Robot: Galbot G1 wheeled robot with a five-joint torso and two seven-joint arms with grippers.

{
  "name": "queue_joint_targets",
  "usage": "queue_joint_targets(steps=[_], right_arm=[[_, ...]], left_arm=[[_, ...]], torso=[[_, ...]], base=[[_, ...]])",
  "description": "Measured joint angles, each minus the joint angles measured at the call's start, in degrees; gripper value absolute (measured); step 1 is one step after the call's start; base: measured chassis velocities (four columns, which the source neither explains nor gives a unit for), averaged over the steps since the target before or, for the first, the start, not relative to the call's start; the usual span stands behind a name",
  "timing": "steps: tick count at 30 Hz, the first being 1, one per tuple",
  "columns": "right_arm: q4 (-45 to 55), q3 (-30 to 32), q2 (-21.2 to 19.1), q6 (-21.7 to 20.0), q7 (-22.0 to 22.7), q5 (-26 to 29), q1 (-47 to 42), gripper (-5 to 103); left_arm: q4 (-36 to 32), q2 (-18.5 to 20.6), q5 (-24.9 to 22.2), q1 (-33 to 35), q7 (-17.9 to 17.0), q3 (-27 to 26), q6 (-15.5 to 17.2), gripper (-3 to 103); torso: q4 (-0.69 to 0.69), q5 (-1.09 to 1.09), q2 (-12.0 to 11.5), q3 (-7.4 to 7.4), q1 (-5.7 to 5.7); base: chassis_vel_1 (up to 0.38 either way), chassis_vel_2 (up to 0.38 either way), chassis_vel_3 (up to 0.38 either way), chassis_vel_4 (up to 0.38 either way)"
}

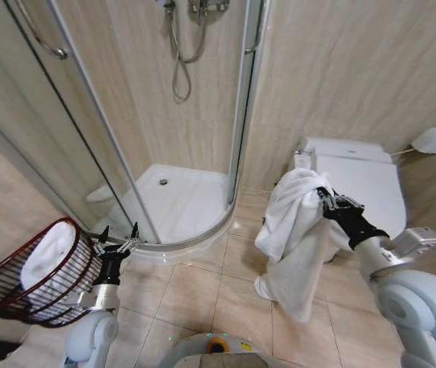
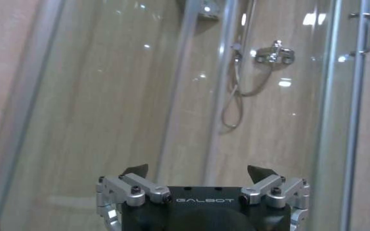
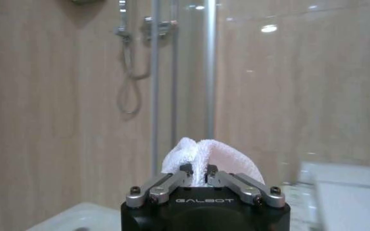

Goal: Discard the used towel into the hamper.

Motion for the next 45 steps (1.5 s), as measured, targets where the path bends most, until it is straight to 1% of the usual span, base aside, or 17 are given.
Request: queue_joint_targets(steps=[3,5,11,14,17,18,21,24,29,32,34,41,45], right_arm=[[-0.06,-0.09,0.07,0.01,-1.68,-0.05,-0.11,7],[-0.08,-0.05,0.01,0.01,-2.87,0.09,0.22,7],[-0.13,-0.43,-0.55,0.0,-4.41,0.14,1.24,7],[-0.15,-0.68,-0.8,0.02,-5.46,0.14,1.68,7],[-0.16,-1.1,-1.27,0.75,-8.81,0.32,2.43,7],[-0.16,-1.1,-1.27,0.75,-8.81,0.32,2.43,7],[-0.18,-1.76,-1.63,1.51,-12.74,0.09,2.51,7],[-0.2,-2.36,-2.29,1.61,-13.77,0.13,2.9,7],[-0.21,-2.59,-4.2,0.83,-13.2,1.85,4.54,7],[-0.21,-2.75,-4.68,0.5,-12.94,2.5,4.76,7],[-0.22,-3.15,-4.64,0.32,-12.95,2.6,4.53,7],[-0.25,-4.47,-3.48,0.3,-13.48,2.05,3.68,7],[-0.25,-4.54,-3.7,0.06,-12.3,2.39,4.76,7]], left_arm=[[0.44,0.06,-0.02,-0.25,0.12,0.01,-0.17,100],[0.66,0.06,0.01,-0.41,0.45,0.03,-0.2,100],[0.51,-0.12,0.32,-0.45,1.02,0.09,-0.04,100],[0.2,-0.16,0.47,-0.44,1.12,0.06,0.1,100],[-0.23,-0.27,0.93,-0.38,1.26,-0.03,0.73,100],[-0.23,-0.27,0.93,-0.38,1.26,-0.03,0.73,100],[-0.26,-0.53,1.68,-0.51,1.45,0.04,1.06,100],[-0.25,-0.83,2.26,-0.58,1.56,0.23,1.19,100],[-0.34,-1.2,3.18,-0.49,1.71,0.56,1.37,100],[-0.44,-1.24,3.45,-0.47,1.79,0.63,1.4,100],[-0.53,-1.29,3.6,-0.45,1.83,0.65,1.47,100],[-0.54,-1.4,3.84,-0.25,1.9,0.71,1.49,100],[-0.53,-1.41,3.86,-0.3,1.92,0.72,1.46,100]], torso=[[0.0,0.03,0.0,0.0,0.0],[0.0,0.0,0.0,0.0,0.0],[0.0,-0.01,-0.01,0.0,0.0],[0.0,0.03,-0.01,0.0,0.0],[0.02,0.01,-0.01,0.0,0.0],[0.02,0.01,-0.01,0.0,0.0],[0.0,0.03,-0.01,0.0,0.0],[0.0,0.03,-0.01,0.0,0.0],[0.02,0.01,-0.01,0.0,0.01],[0.02,0.0,-0.01,0.0,0.0],[0.0,0.02,-0.01,0.0,0.0],[0.0,0.02,-0.01,0.0,0.01],[0.0,0.01,-0.01,0.0,0.01]], base=[[0.09,0.077,0.089,0.08],[0.091,0.09,0.094,0.099],[0.111,0.106,0.084,0.102],[0.133,0.128,0.108,0.127],[0.131,0.132,0.132,0.132],[0.118,0.121,0.131,0.124],[0.108,0.127,0.138,0.117],[0.117,0.111,0.132,0.125],[0.139,0.129,0.123,0.127],[0.143,0.143,0.135,0.129],[0.124,0.124,0.125,0.11],[0.118,0.107,0.123,0.136],[0.137,0.138,0.121,0.128]])
